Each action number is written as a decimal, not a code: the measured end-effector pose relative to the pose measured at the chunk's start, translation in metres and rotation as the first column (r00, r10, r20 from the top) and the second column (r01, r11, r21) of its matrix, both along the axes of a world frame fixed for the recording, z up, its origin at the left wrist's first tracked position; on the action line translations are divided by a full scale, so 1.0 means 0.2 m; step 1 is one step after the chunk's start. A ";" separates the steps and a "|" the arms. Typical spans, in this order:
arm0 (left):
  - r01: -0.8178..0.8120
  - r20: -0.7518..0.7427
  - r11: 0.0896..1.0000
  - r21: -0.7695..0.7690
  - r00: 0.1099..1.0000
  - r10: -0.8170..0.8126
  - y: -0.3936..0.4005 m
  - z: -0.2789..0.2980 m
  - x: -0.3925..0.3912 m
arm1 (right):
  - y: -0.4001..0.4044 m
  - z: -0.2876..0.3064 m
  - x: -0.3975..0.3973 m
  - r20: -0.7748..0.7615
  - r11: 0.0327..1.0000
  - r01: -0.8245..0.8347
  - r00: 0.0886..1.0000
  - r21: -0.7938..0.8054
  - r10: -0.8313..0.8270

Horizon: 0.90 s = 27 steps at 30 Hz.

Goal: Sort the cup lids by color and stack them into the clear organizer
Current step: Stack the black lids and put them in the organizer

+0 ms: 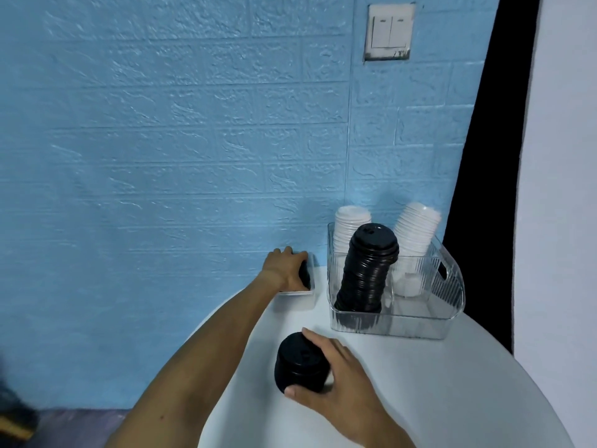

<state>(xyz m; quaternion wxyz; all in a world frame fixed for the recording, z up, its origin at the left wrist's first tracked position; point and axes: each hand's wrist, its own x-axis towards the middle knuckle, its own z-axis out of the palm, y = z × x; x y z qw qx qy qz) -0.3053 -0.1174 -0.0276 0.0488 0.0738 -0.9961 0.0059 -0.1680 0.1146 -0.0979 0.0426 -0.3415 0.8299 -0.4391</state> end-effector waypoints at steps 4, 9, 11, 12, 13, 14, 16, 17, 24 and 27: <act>0.004 -0.006 1.000 0.022 1.000 -0.004 -0.01 0.01 0.05 | 0.01 0.00 0.00 0.009 1.000 -0.011 1.000 -0.009 0.011; 0.015 -0.126 0.996 0.087 0.992 -0.004 -0.09 0.17 0.13 | 0.01 0.01 0.00 0.035 1.000 -0.013 0.999 0.003 0.013; 0.024 -0.107 0.995 0.094 0.994 -0.014 -0.12 0.23 0.17 | 0.00 0.00 0.00 0.046 1.000 -0.003 0.999 -0.002 0.003; 0.023 -0.095 0.995 0.102 0.995 -0.014 -0.13 0.24 0.19 | 0.00 -0.01 0.00 0.049 1.000 -0.001 0.999 -0.009 0.001; 0.026 -0.090 0.993 0.118 0.996 -0.015 -0.13 0.26 0.22 | 0.00 -0.01 0.01 0.055 1.000 0.001 0.999 -0.015 0.000; 0.033 -0.091 0.990 0.139 0.996 -0.020 -0.12 0.27 0.24 | 0.00 -0.01 0.01 0.059 1.000 0.001 0.998 -0.020 0.000; 0.069 -0.115 0.980 0.187 0.992 -0.048 -0.09 0.29 0.29 | 0.00 -0.01 0.01 0.079 0.999 0.001 0.997 -0.034 0.002; 0.101 -0.140 0.972 0.213 0.988 -0.072 -0.07 0.31 0.32 | 0.00 0.00 0.01 0.090 0.999 0.003 0.996 -0.045 0.001; 0.344 -0.097 0.906 0.245 0.939 -0.330 0.23 0.37 0.80 | 0.00 0.03 0.02 0.147 0.995 0.020 0.989 -0.096 -0.005; 0.361 -0.007 0.908 0.212 0.930 -0.368 0.29 0.28 0.90 | 0.01 0.04 0.04 0.186 0.991 0.028 0.982 -0.127 -0.004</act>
